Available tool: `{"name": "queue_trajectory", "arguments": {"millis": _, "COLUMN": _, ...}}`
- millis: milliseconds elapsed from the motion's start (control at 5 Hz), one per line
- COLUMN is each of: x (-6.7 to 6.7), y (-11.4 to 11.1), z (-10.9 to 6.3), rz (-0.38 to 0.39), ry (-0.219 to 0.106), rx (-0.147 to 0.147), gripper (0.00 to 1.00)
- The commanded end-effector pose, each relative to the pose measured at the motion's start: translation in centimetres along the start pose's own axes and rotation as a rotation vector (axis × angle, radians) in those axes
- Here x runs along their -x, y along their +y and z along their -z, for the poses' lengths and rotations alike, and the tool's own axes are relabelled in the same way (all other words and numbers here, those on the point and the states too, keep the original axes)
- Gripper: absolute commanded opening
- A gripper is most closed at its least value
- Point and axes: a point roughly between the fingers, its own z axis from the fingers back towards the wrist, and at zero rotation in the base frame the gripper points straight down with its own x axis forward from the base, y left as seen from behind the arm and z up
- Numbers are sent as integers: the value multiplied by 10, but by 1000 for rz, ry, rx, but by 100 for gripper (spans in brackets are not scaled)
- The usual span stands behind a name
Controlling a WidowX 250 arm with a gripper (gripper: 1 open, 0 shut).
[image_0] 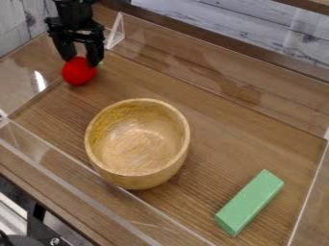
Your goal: Move the red fruit to the right side of the table
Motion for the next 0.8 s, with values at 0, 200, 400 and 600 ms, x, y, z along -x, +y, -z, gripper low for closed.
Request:
{"name": "queue_trajectory", "arguments": {"millis": 0, "x": -12, "y": 4, "z": -12, "rz": 37, "ry": -54, "rx": -18, "gripper": 100}}
{"name": "queue_trajectory", "arguments": {"millis": 200, "x": -13, "y": 3, "z": -8, "rz": 62, "ry": -51, "rx": -12, "gripper": 100}}
{"name": "queue_trajectory", "arguments": {"millis": 400, "x": -17, "y": 2, "z": -15, "rz": 127, "ry": -46, "rx": -3, "gripper": 100}}
{"name": "queue_trajectory", "arguments": {"millis": 600, "x": -18, "y": 0, "z": -21, "rz": 188, "ry": -38, "rx": 12, "gripper": 0}}
